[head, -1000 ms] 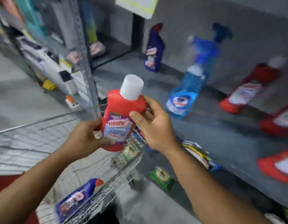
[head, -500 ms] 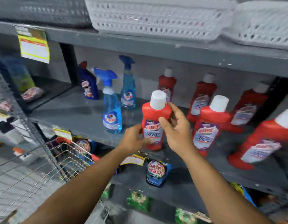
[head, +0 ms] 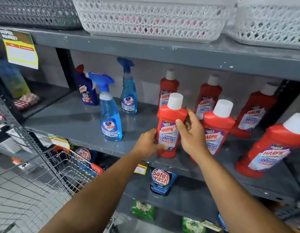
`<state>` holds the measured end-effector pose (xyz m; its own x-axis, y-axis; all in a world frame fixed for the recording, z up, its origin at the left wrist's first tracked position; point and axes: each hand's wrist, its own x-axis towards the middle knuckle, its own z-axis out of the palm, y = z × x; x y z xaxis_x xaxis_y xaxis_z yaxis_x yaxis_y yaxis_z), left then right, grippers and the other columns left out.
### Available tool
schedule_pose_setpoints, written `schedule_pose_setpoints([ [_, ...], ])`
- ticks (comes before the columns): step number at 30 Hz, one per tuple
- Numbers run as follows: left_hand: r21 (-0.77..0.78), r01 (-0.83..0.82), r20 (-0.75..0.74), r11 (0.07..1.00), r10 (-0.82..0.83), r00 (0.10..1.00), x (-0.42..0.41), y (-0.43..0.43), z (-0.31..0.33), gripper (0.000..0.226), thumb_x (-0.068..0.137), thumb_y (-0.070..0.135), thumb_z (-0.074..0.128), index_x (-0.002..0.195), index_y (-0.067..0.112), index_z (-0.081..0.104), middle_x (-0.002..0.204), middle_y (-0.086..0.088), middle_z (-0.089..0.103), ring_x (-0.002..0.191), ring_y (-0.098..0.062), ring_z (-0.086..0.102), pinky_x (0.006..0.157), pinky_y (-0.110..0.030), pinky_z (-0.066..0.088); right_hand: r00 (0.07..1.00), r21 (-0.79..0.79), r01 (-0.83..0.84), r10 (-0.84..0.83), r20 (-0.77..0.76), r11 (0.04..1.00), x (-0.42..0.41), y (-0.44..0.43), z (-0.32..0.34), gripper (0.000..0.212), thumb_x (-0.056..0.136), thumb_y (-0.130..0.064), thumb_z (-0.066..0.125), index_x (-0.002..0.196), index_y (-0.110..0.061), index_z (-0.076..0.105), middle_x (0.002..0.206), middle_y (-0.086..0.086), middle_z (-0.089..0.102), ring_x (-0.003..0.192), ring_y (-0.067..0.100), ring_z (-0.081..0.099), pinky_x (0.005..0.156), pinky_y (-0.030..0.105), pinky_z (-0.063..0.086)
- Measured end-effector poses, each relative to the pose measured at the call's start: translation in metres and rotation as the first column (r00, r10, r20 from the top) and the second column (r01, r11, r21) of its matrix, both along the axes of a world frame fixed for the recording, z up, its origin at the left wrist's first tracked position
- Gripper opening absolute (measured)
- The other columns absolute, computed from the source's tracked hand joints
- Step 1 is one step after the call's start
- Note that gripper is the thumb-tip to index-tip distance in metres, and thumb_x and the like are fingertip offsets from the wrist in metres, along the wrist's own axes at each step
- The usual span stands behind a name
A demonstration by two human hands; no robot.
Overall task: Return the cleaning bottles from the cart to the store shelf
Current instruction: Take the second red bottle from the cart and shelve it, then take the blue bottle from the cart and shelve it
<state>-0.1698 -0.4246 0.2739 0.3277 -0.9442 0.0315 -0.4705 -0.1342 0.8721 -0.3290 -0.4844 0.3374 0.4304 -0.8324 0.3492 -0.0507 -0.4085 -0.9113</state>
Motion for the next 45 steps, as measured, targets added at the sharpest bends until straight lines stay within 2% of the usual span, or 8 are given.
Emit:
schedule_pose_setpoints([
  [4,0.006,0.036,-0.006,0.999,-0.036,0.999,0.001,0.006,-0.001,0.073,0.062,0.025,0.086,0.126,0.025,0.051,0.125,0.001,0.066,0.113,-0.016,0.063,0.099,-0.041,0.052,0.991,-0.038,0.126,-0.127,-0.046,0.991,-0.002,0.017,-0.002,0.057,0.092,-0.03,0.055,0.142,-0.024,0.029,0.142,0.001,0.045,0.126,0.009,0.049,0.103,0.041,0.046],
  [8,-0.024,-0.058,0.153,0.998,0.061,0.986,0.025,0.048,-0.003,0.064,0.077,0.03,0.077,0.133,0.016,0.051,0.133,-0.004,0.061,0.121,-0.017,0.058,0.103,-0.03,0.046,0.95,-0.332,0.311,-0.304,0.074,0.891,-0.012,0.064,-0.028,0.042,0.089,-0.016,0.058,0.129,-0.013,0.046,0.129,0.005,0.045,0.124,0.012,0.045,0.105,0.027,0.037],
  [12,-0.052,-0.303,0.254,0.952,0.306,0.918,0.083,0.141,-0.019,0.038,0.081,0.031,0.071,0.116,0.018,0.066,0.106,-0.005,0.074,0.09,-0.02,0.071,0.079,-0.015,0.046,0.991,-0.312,-0.033,-0.01,-0.135,0.949,0.005,0.105,-0.069,0.027,0.085,-0.014,0.054,0.111,-0.019,0.058,0.11,0.002,0.056,0.109,0.006,0.051,0.097,0.01,0.033],
  [15,0.082,-0.537,0.213,0.839,0.512,0.832,0.139,0.221,-0.044,0.042,0.086,0.03,0.067,0.125,0.016,0.061,0.123,-0.008,0.068,0.111,-0.024,0.064,0.095,-0.028,0.048,0.902,-0.174,-0.31,0.231,-0.365,0.935,0.05,0.125,-0.092,0.024,0.084,-0.013,0.057,0.107,-0.013,0.063,0.11,0.008,0.063,0.107,0.016,0.055,0.096,0.01,0.031],
  [23,0.557,-0.73,0.238,0.396,0.766,0.597,0.231,0.403,-0.131,0.063,0.085,0.031,0.068,0.139,0.006,0.045,0.139,-0.019,0.054,0.123,-0.035,0.055,0.099,-0.033,0.044,0.522,0.035,-0.714,0.565,-0.639,0.699,0.225,0.191,-0.129,0.03,0.084,-0.013,0.062,0.114,-0.008,0.062,0.116,0.015,0.064,0.109,0.028,0.057,0.096,0.029,0.035],
  [33,0.914,-0.23,0.073,0.335,0.422,0.904,0.229,0.485,-0.255,0.073,0.085,0.027,0.064,0.148,0.015,0.029,0.15,-0.012,0.043,0.136,-0.027,0.043,0.11,-0.027,0.031,-0.412,0.65,-0.662,0.544,-0.731,0.372,0.358,0.28,-0.267,0.034,0.084,-0.024,0.061,0.114,-0.008,0.057,0.118,0.019,0.061,0.098,0.027,0.06,0.079,0.03,0.047],
  [37,0.938,-0.134,-0.011,0.319,0.413,0.911,0.232,0.489,-0.288,0.06,0.084,0.02,0.064,0.14,0.014,0.044,0.14,-0.014,0.054,0.125,-0.029,0.054,0.102,-0.03,0.04,-0.778,0.862,-0.437,0.373,-0.505,0.257,0.361,0.311,-0.32,0.017,0.085,-0.021,0.061,0.073,-0.01,0.058,0.072,0.012,0.065,0.044,0.012,0.051,0.044,0.016,0.036],
  [45,0.952,-0.084,-0.047,0.293,0.415,0.909,0.241,0.504,-0.327,0.034,0.082,0.026,0.067,0.114,0.015,0.062,0.11,-0.012,0.069,0.099,-0.029,0.065,0.09,-0.038,0.054,-0.724,0.915,-0.175,0.582,-0.37,0.364,0.37,0.361,-0.383,0.024,0.083,-0.025,0.064,0.063,-0.016,0.055,0.062,0.003,0.055,0.051,0.014,0.049,0.049,0.018,0.041],
])
